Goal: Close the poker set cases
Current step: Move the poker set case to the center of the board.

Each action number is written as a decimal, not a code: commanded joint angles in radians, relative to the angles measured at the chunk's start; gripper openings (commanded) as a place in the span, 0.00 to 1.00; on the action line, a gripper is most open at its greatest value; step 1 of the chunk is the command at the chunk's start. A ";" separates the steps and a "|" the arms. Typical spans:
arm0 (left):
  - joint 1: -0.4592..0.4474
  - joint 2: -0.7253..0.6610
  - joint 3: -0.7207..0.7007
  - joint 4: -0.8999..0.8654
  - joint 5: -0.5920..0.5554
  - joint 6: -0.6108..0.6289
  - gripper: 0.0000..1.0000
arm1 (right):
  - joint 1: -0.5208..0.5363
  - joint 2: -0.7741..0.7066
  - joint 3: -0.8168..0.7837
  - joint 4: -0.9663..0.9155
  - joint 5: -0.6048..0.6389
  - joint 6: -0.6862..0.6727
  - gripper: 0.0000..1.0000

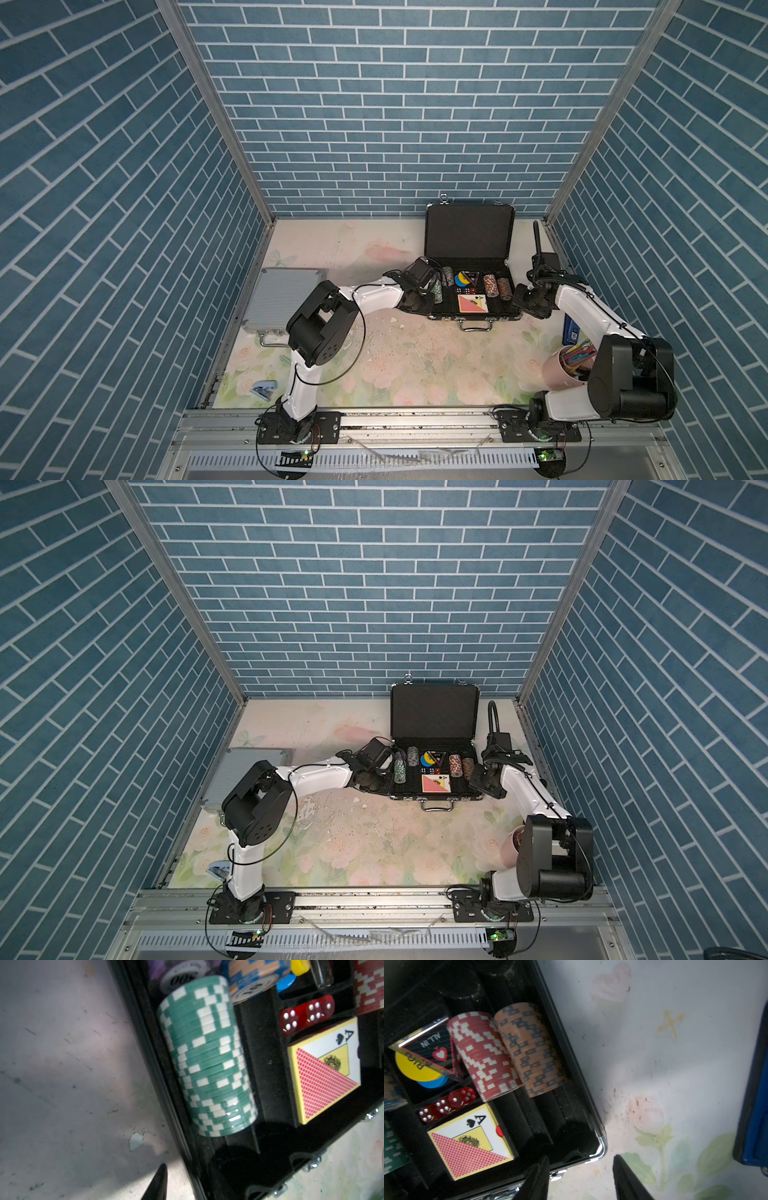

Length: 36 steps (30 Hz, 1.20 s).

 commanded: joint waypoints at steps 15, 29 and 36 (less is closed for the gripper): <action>0.011 0.057 -0.023 -0.165 -0.105 0.030 0.18 | -0.032 0.183 -0.005 0.083 -0.048 -0.065 0.39; 0.019 0.017 -0.093 -0.201 -0.110 0.044 0.15 | -0.006 0.204 -0.038 0.088 -0.155 -0.051 0.12; 0.024 -0.057 -0.206 -0.196 -0.119 0.035 0.14 | 0.058 0.160 -0.074 0.064 -0.196 -0.020 0.08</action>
